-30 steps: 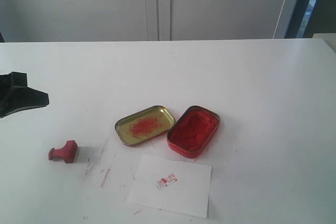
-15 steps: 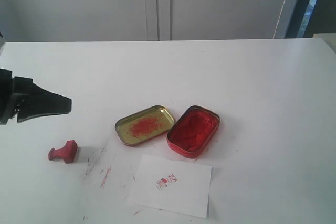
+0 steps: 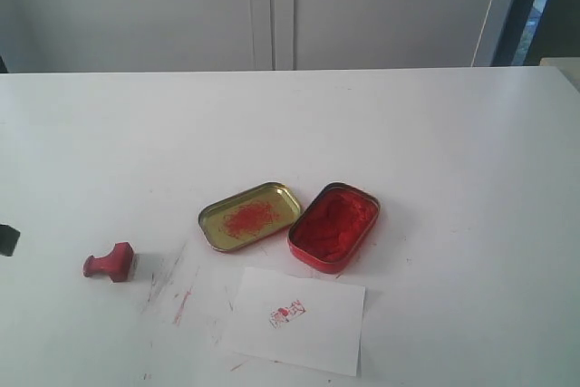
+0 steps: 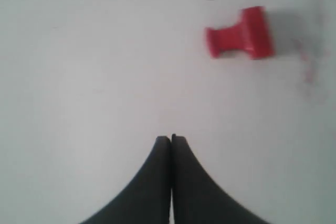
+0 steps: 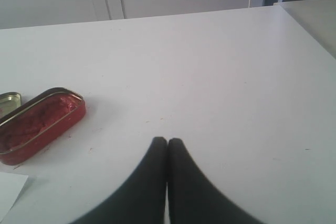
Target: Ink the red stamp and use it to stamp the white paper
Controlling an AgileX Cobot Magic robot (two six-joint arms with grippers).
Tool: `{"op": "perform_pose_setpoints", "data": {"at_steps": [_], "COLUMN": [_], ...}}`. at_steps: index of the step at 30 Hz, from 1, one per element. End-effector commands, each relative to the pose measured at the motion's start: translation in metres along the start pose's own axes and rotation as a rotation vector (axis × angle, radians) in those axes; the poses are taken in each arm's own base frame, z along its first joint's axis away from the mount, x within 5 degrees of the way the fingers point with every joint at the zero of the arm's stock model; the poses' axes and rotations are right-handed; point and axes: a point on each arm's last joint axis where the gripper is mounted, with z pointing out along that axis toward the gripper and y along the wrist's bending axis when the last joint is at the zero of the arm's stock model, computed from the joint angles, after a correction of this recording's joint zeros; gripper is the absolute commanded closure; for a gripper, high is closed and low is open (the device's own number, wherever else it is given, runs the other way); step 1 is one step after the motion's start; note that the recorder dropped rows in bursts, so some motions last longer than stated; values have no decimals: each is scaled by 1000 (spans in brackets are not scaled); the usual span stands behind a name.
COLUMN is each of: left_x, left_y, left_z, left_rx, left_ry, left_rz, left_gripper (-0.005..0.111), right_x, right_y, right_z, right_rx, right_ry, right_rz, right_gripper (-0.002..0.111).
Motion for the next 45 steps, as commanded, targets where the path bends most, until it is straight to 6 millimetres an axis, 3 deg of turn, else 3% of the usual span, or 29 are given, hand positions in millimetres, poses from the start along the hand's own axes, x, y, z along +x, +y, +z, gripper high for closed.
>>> {"op": "perform_pose_setpoints", "data": {"at_steps": [1,7,11,19,25,30,45], "left_x": [3,7,12,52,88,106,113], "left_y": [10,10,8,-5,-5,-2,-2], "left_z": [-1,-5,-21,-58,-82,-97,-103], "left_rx": [-94,-98,-70,97,107,83,83], "left_ry": [15,31,-35,-202,-314,-405,-458], "left_rz": [-79,-79,-83,-10,23,48,50], "left_gripper": [107,107,107,107,107,107,107], "right_x": [1,1,1,1,1,1,1], "right_y": [-1,-1,-1,-1,-1,-1,-1], "right_z": [0,0,0,0,0,0,0], "right_rx": [5,5,5,5,5,5,5], "right_ry": [-7,-7,-7,-7,-7,-7,-7], "right_rz": [-5,-5,-5,-5,-5,-5,-5], "right_gripper": [108,108,108,108,108,108,108]}}
